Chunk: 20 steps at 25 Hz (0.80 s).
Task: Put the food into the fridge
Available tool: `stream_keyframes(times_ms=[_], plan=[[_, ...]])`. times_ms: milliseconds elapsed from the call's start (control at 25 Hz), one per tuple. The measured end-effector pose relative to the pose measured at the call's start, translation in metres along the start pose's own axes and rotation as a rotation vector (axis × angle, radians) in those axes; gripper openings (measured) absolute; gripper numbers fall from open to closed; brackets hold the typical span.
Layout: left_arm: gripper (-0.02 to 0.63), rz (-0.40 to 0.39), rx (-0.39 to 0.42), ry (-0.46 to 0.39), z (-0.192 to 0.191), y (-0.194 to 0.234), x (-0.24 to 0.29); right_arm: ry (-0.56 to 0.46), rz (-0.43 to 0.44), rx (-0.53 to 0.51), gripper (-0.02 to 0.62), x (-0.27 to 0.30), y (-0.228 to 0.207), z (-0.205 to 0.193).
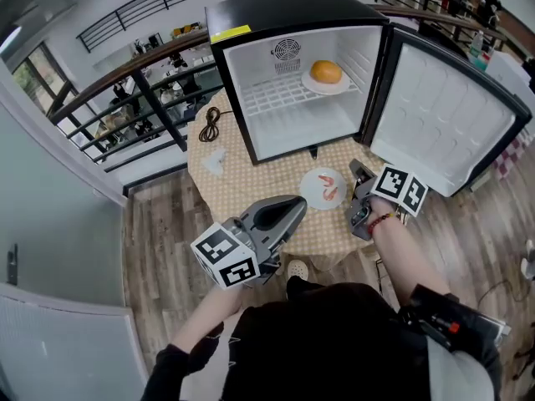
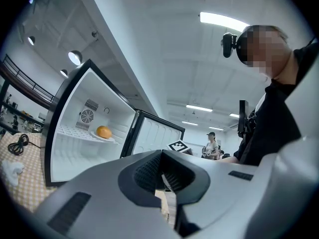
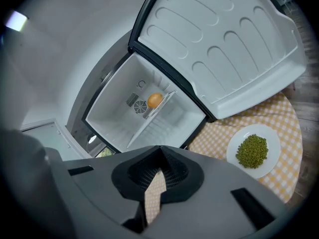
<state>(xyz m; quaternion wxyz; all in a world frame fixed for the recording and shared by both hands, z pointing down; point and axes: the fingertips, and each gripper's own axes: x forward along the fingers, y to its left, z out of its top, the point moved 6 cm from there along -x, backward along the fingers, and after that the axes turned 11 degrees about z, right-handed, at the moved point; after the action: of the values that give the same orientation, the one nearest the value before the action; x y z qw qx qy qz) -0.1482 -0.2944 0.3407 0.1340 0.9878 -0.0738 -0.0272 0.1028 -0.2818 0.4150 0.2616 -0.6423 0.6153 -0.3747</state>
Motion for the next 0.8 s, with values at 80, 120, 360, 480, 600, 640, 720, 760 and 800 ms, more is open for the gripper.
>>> stream_keyframes(times_ms=[80,120,360,480,600,640,720,760,800], plan=[[0.012,0.003,-0.005,0.002,-0.003,-0.004,-0.003,-0.001,0.002,-0.001,0.015,-0.006,0.0,-0.003],[0.012,0.004,-0.008,0.003,-0.004,-0.006,-0.005,0.0,0.003,-0.001,0.015,-0.008,0.0,-0.005],[0.012,-0.007,-0.023,-0.001,-0.006,-0.016,-0.01,0.005,-0.003,0.011,0.015,-0.023,0.0,-0.013],[0.012,-0.012,-0.031,-0.004,-0.009,-0.02,-0.011,0.011,-0.014,0.007,0.015,-0.03,-0.001,-0.017],[0.012,-0.021,-0.027,0.004,-0.014,-0.023,-0.011,0.013,-0.027,-0.004,0.015,-0.035,-0.003,-0.019],[0.012,-0.023,-0.029,0.007,-0.015,-0.024,-0.011,0.012,-0.03,-0.004,0.015,-0.036,-0.004,-0.02],[0.012,-0.025,-0.033,0.007,-0.016,-0.023,-0.011,0.009,-0.033,-0.001,0.015,-0.037,-0.004,-0.021],[0.012,-0.025,-0.035,0.006,-0.016,-0.023,-0.011,0.008,-0.033,-0.001,0.015,-0.037,-0.004,-0.021],[0.012,-0.025,-0.036,0.006,-0.017,-0.022,-0.011,0.008,-0.033,-0.001,0.015,-0.036,-0.004,-0.022]])
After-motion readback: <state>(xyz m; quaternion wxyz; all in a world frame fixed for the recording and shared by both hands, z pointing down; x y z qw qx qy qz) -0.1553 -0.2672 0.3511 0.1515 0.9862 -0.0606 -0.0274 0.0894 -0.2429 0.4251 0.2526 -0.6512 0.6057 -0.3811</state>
